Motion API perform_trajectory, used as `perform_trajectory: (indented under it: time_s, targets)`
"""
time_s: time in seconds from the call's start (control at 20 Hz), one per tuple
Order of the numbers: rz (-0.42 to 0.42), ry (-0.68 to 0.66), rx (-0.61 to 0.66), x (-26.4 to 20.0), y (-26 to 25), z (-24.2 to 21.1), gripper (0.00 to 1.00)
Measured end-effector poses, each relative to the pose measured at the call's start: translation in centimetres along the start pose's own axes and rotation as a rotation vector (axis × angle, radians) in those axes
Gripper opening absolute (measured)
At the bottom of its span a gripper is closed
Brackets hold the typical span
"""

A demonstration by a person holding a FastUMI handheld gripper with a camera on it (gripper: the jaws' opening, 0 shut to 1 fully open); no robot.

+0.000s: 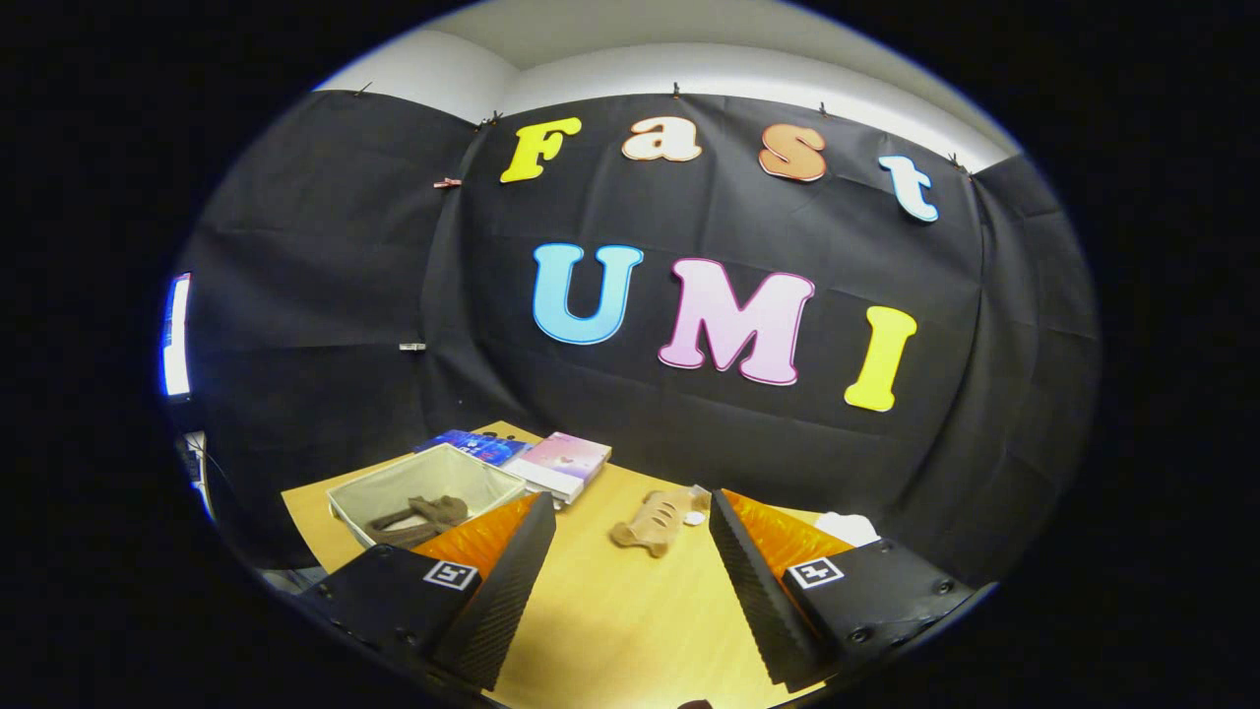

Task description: Open the storage box then place both shoes into the box .Put the left shoe in first, then the right shoe, with the right side of both shoes facing outward in a uniform manner.

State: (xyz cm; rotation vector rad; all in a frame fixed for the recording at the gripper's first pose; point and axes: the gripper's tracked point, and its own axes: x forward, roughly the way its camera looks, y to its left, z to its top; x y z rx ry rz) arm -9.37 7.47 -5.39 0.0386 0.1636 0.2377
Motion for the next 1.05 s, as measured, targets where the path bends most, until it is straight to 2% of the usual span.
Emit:
perform_trajectory:
  time_s: [0.15, 0.35, 0.65, 1.05]
  targets:
    - [-0.024, 0.005, 0.006, -1.5, -2.2, -1.9, 0.98]
    - [-0.001, 0.021, 0.014, -2.8, -3.7, -3.4, 0.98]
    - [0.042, 0.006, 0.007, -3.8, -4.6, -3.4, 0.98]
    - [0.049, -0.018, 0.021, -4.0, -5.7, -3.1, 0.98]
